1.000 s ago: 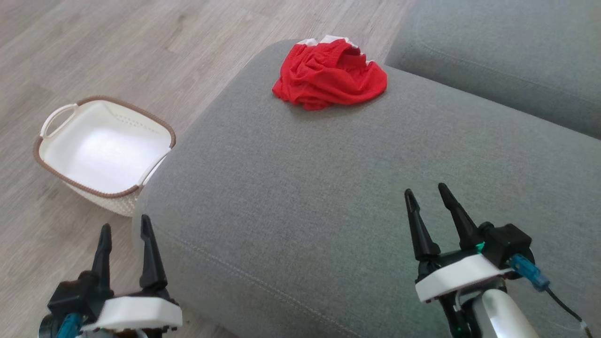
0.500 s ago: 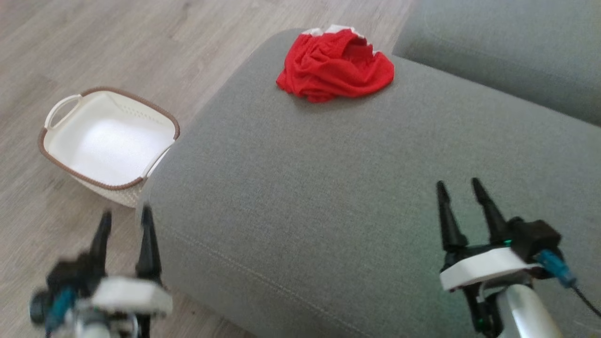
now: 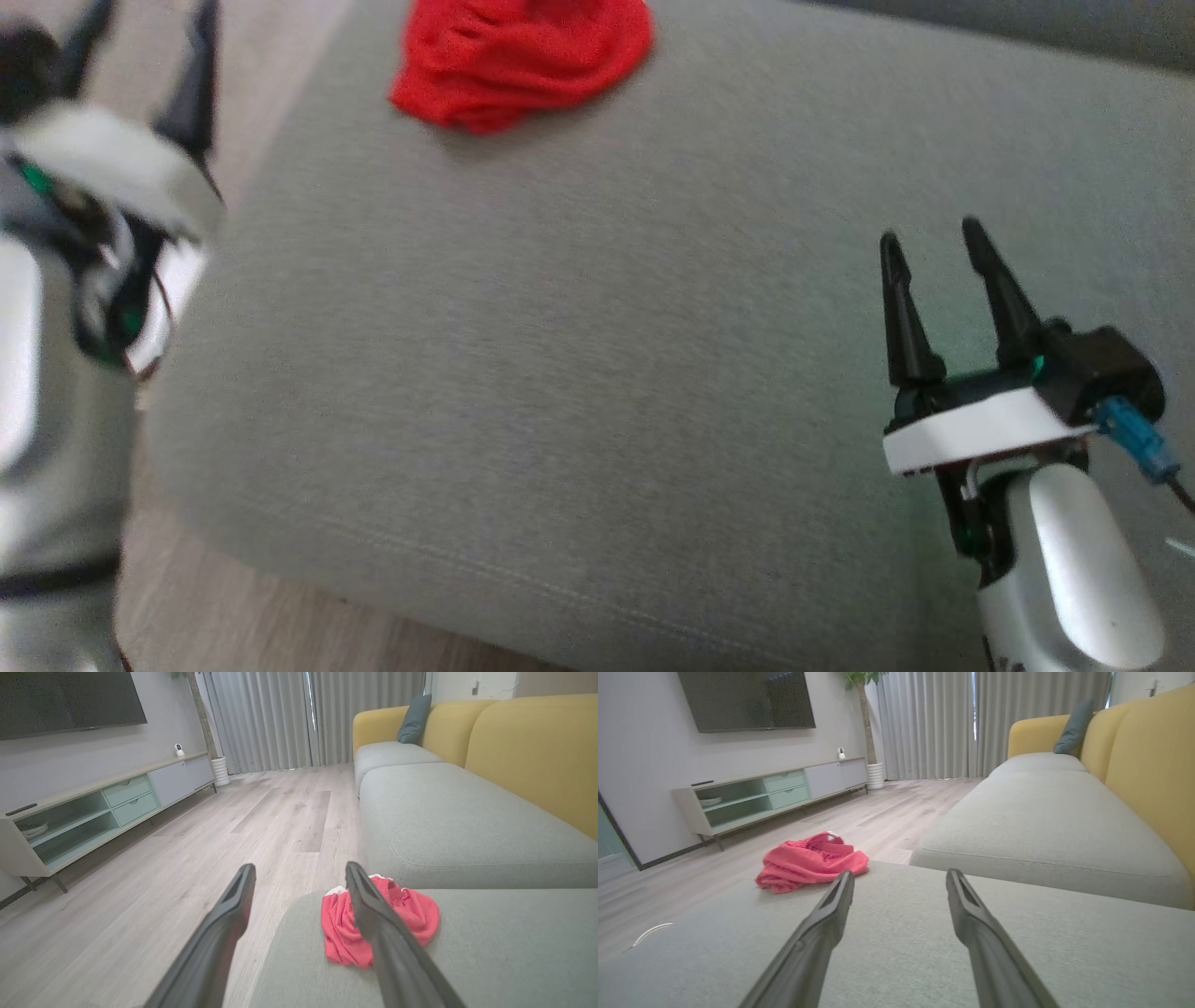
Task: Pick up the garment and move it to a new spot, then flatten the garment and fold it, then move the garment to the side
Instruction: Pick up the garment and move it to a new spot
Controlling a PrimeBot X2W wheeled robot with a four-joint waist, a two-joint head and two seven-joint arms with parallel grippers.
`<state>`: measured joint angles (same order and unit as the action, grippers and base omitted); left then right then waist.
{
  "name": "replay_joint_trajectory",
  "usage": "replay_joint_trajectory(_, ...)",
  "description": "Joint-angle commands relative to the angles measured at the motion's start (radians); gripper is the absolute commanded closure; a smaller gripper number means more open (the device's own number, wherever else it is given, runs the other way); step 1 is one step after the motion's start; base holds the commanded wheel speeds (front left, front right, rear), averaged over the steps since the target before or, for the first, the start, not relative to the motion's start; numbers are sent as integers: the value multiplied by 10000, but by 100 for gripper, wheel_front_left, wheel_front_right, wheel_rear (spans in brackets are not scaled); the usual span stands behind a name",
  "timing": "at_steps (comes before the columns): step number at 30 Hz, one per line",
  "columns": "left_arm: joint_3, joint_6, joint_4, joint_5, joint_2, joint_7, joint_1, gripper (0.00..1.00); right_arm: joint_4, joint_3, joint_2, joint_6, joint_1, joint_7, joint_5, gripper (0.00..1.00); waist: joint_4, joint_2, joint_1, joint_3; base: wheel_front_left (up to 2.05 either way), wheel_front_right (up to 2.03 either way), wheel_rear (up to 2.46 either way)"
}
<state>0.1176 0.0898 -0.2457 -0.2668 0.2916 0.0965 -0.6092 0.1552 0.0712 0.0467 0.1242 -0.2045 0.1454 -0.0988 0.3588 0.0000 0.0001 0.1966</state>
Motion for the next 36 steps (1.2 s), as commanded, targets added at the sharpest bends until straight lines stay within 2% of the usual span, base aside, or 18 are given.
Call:
replay_joint_trajectory(1, -322, 41, 153, 17, 562, 127, -944, 0, -432, 292, 35, 65, -381, -33, 100, 0, -1150, 0, -1, 1141, 0, 0, 0)
replay_joint_trajectory(9, 211, 277, -2362, -84, 939, 1318, -3812, 0, -1387, 778, 35, 65, -885, -261, 282, 0, -2854, 0, -1, 2686, 0, 0, 0)
replay_joint_trajectory(17, 655, 366, -3778, -260, 1378, 2391, -5207, 0, -2724, 1296, 35, 65, -990, -460, 364, 0, -3747, 0, -1, 3697, 0, 0, 0)
replay_joint_trajectory(21, 643, 240, -4214, -152, 1740, 2696, -5509, 0, -3184, 1326, 35, 65, -868, -471, 321, 0, -4033, 0, -1, 3917, 0, 0, 0)
replay_joint_trajectory(30, 623, -755, -4722, 403, 2392, 2851, -5899, 0, -3282, 1207, 35, 65, -727, -378, 251, 0, -4210, 0, -1, 3893, 0, 0, 0)
replay_joint_trajectory(35, 636, -839, -5016, 321, 2464, 3221, -5777, 0, -3222, 1264, 35, 65, -728, -373, 198, 0, -4217, 0, -1, 3829, 0, 0, 0)
replay_joint_trajectory(36, 633, -836, -5045, 294, 2480, 3242, -5736, 14, -3209, 1260, 35, 65, -733, -373, 195, 0, -4219, 0, -1, 3814, 0, 0, 0)
